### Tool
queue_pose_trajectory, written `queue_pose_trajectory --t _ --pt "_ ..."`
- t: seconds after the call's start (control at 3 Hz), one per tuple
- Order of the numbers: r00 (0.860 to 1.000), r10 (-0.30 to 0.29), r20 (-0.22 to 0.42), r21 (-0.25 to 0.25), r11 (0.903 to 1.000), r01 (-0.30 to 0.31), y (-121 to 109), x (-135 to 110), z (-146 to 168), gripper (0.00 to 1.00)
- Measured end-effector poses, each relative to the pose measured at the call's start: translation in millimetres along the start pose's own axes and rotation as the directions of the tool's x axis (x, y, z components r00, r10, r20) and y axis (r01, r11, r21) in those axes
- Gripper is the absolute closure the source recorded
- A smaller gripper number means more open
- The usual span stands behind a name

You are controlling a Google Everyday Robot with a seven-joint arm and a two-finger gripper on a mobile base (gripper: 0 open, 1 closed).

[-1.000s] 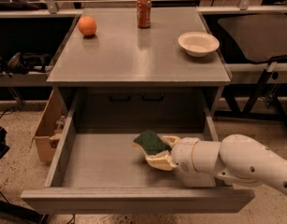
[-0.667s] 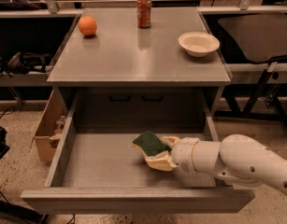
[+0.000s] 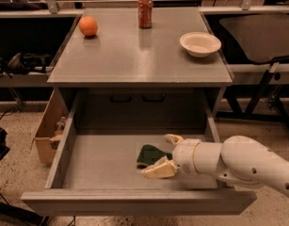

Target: Place sponge into top drawer

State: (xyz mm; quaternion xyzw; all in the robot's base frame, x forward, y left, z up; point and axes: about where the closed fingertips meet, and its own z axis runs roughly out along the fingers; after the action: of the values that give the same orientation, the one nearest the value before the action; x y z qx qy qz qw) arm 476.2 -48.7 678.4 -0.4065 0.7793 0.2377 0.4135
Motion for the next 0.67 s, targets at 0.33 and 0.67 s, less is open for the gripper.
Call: queue_pose_trajectory --t 0.33,0.67 --pt "1.0 0.0 0.0 0.0 1.0 0.0 0.0 0.0 0.0 0.0" --pt "1.0 -0.017 -0.014 -0.022 0.9996 0.017 -3.3 -6.1 -6.7 0.0"
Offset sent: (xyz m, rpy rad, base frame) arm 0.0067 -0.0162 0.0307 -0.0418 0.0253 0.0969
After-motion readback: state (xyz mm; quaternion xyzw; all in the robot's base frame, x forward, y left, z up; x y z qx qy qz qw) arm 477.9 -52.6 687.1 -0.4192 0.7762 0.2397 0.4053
